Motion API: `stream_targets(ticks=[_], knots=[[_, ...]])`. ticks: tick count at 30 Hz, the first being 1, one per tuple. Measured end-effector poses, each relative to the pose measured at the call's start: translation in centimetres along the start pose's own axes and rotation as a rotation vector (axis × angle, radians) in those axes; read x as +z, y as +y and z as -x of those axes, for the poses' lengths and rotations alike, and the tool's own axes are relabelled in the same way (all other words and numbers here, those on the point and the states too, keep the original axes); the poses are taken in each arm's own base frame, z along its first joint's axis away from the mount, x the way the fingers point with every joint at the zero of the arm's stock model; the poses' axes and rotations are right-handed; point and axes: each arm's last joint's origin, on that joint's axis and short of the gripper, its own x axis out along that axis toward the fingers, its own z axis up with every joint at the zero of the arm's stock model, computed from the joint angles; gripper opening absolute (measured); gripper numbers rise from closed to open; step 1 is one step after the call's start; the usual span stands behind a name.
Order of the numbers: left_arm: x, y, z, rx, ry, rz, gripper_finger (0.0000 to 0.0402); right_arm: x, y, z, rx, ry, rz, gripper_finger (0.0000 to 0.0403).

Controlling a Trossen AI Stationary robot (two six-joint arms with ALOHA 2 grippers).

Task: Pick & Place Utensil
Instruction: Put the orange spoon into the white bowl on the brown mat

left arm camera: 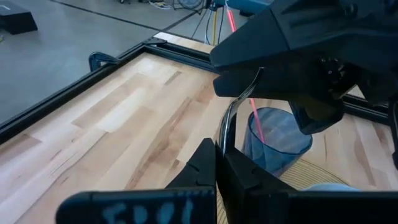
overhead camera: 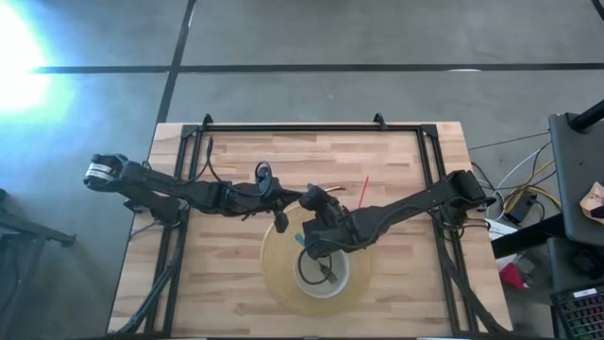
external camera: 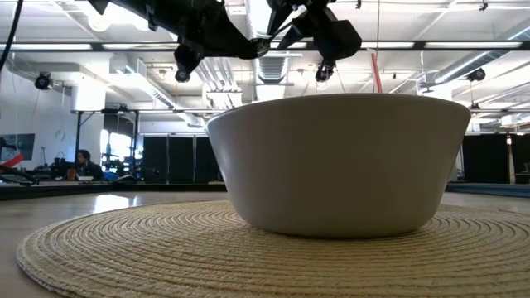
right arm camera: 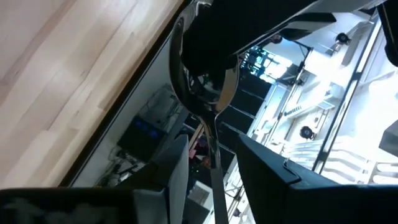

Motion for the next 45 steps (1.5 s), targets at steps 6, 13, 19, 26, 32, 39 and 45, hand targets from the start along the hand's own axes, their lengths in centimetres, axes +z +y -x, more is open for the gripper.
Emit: stream_targets(ticks=[6,13,19,26,32,39,45], knots=[[0.0,0.1,0.1,0.008,0.007,-0.003,0.0001,-0.1,-0.1,0.0,-0.001,0.0,-0.039,0.0146],[0.2,0.4,0.4,0.051,0.001,-0.006,0.0,-0.9,-0.9,1.1,-0.018,-0.017,-0.078,0.0162],[0.6,0.7,0.9,0.071,-0.012,-0.006,0.0,-2.6,-2.3,2.6,-0.04,-0.045,-0.175,0.0167],[1.2,1.6,2.0,0.1,-0.003,-0.006,0.0,-5.1,-4.1,4.7,-0.071,-0.089,-0.312,0.0167],[1.8,2.2,3.1,0.112,-0.003,-0.005,0.0,-7.1,-5.1,7.4,-0.09,-0.161,-0.474,0.0167],[2.4,2.5,4.3,0.096,-0.011,0.0,0.0,-8.4,-5.2,11.1,-0.083,-0.281,-0.68,0.0167],[1.5,2.8,4.6,0.071,-0.003,0.005,0.0,-9.1,-4.8,13.3,-0.056,-0.35,-0.782,0.0167]])
